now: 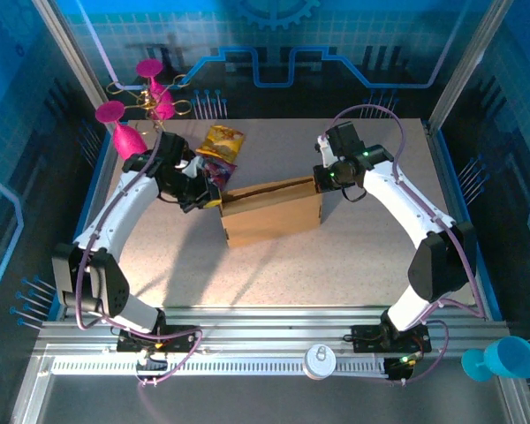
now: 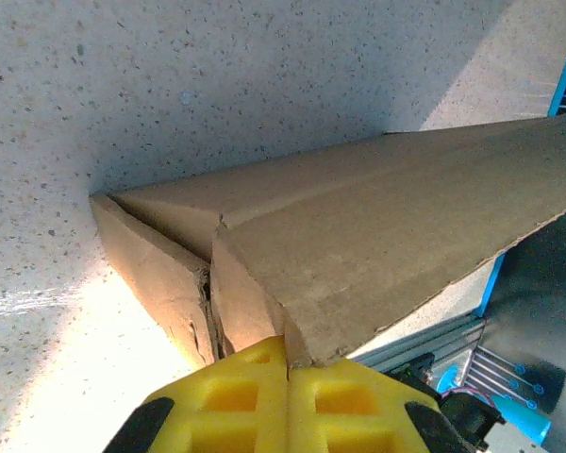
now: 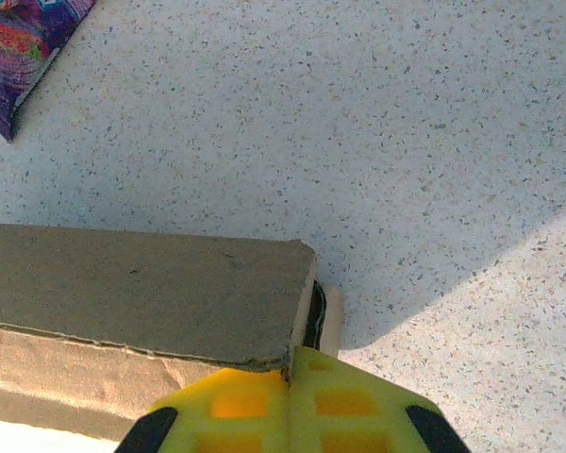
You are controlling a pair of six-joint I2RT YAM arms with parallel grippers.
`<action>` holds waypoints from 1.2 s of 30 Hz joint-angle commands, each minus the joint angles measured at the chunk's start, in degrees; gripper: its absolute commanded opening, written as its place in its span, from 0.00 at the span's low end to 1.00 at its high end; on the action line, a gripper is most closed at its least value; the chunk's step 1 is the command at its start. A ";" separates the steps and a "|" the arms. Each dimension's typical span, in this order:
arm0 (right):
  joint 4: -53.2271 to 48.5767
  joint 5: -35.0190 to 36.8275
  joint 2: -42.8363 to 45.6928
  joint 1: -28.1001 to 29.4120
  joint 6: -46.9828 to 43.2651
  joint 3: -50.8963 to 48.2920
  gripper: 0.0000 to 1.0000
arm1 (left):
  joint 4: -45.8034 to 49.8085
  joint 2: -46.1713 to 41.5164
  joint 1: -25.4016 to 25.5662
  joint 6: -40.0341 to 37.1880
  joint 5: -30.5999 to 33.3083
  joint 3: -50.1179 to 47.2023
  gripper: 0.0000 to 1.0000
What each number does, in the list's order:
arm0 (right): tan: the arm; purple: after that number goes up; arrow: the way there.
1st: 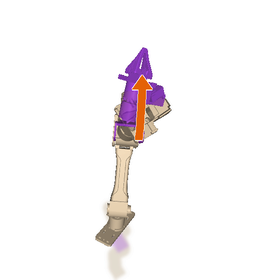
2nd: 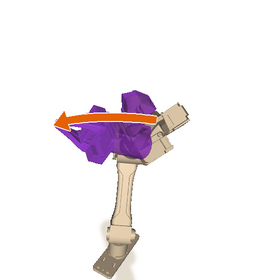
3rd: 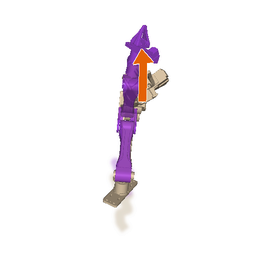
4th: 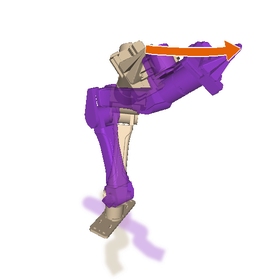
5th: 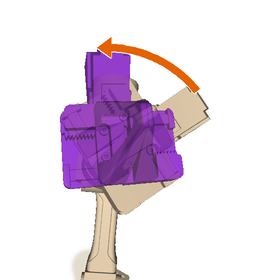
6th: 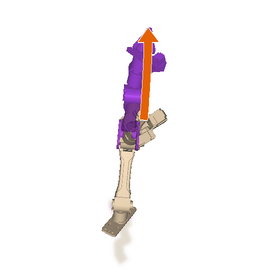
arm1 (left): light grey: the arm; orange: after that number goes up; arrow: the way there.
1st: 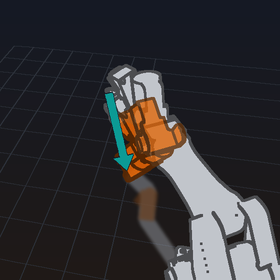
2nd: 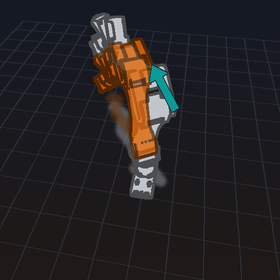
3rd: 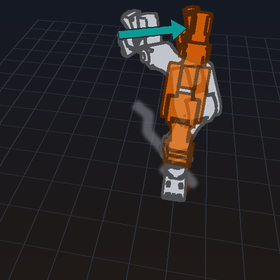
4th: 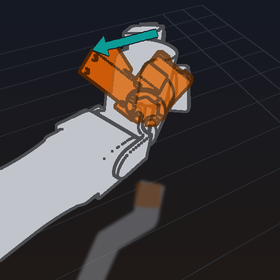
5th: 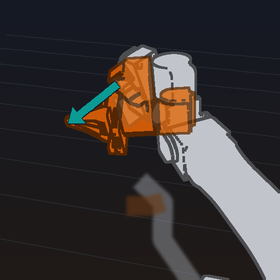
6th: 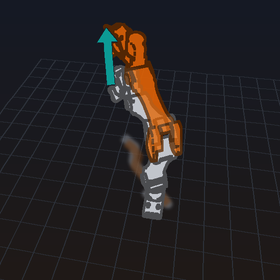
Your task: Fold the paper box
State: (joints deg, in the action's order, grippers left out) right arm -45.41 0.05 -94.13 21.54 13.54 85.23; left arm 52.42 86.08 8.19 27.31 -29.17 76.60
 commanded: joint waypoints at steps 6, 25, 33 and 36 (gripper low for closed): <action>1.11 -2.61 0.76 0.34 0.43 -0.04 0.00 | -8.01 -5.46 1.08 -1.65 -4.43 -7.76 0.00; 3.57 -2.88 4.13 0.52 0.02 -3.78 0.00 | -7.75 -9.18 1.97 -2.73 -1.57 -10.75 0.00; 3.92 -2.83 4.47 0.60 -0.09 -4.68 0.00 | -9.63 -11.24 2.63 -2.31 -1.79 -15.71 0.00; 4.22 -2.79 4.74 0.63 -0.18 -5.24 0.00 | -9.18 -11.75 2.87 -3.05 -1.11 -17.19 0.00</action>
State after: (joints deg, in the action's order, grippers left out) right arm -41.87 -0.01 -91.18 21.41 13.52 81.10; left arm 40.34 74.50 9.85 25.39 -30.24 62.08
